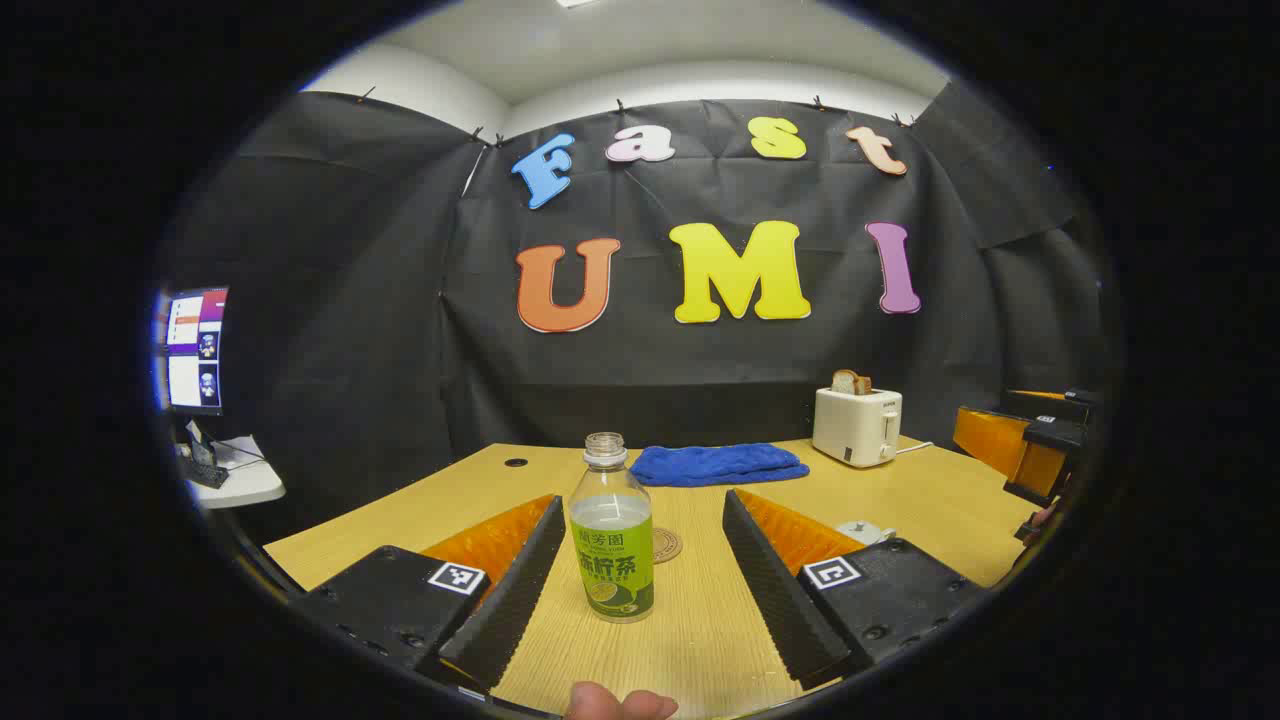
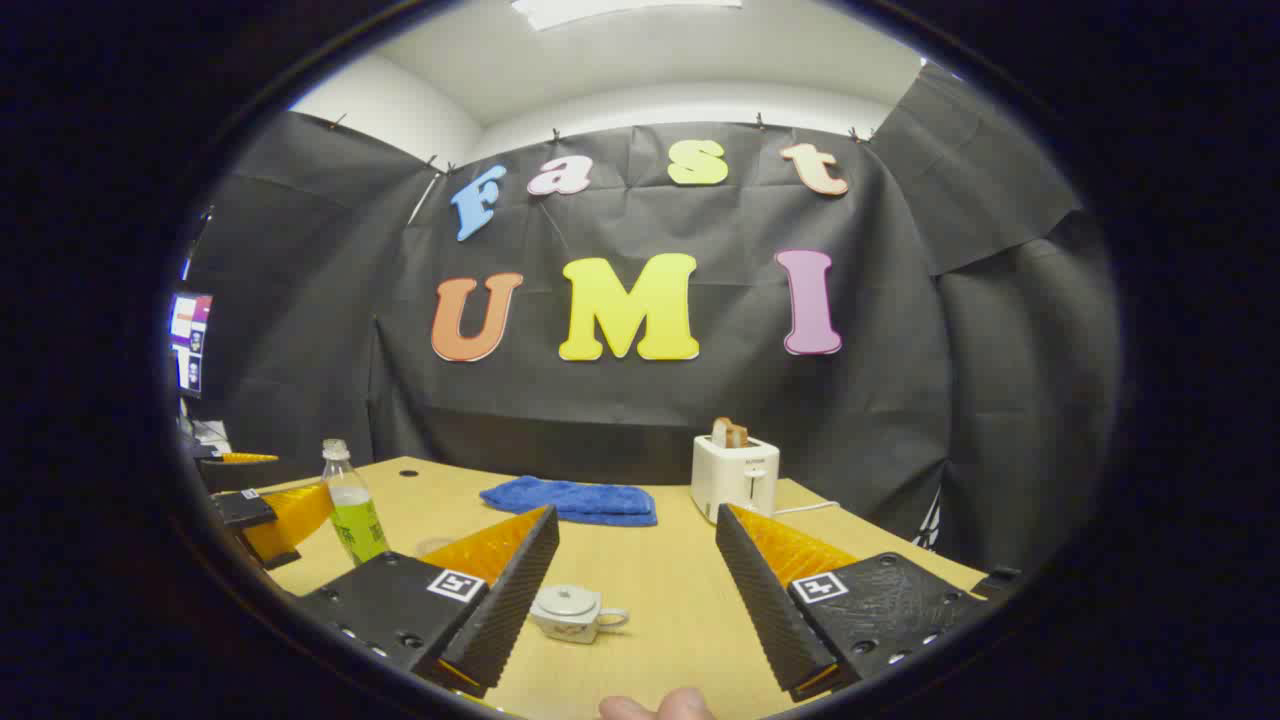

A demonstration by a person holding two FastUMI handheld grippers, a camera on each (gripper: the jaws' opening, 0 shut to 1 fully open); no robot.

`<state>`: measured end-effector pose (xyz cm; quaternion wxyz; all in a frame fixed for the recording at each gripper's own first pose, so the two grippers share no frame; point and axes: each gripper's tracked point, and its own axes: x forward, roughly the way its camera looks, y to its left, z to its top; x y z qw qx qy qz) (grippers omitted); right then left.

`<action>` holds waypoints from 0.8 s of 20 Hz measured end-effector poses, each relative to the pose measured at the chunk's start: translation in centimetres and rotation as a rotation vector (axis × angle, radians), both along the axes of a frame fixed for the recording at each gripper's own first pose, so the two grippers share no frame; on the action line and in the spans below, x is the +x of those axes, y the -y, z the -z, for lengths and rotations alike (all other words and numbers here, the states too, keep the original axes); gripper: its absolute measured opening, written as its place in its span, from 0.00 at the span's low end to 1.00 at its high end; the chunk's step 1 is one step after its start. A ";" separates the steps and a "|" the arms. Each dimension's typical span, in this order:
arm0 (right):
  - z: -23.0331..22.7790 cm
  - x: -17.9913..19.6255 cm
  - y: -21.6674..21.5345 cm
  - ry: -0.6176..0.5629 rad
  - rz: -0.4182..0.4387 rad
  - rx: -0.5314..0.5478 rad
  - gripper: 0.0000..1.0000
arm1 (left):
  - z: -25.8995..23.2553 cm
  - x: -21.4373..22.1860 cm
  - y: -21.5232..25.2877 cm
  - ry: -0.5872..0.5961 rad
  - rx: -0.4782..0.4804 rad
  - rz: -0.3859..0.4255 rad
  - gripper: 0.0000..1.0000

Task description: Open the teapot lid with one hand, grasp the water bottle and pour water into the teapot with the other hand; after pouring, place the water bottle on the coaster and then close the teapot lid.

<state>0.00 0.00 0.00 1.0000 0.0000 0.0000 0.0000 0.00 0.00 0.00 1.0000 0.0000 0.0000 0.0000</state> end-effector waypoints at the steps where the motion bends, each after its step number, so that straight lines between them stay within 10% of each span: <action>1: 0.1 0.1 -0.1 0.000 -0.001 -0.003 0.95 | 0.1 0.1 0.0 -0.002 0.001 0.000 0.99; 16: 2.0 0.7 -1.8 -0.042 -0.034 -0.031 0.95 | 0.8 0.3 -0.3 -0.027 -0.023 -0.001 0.99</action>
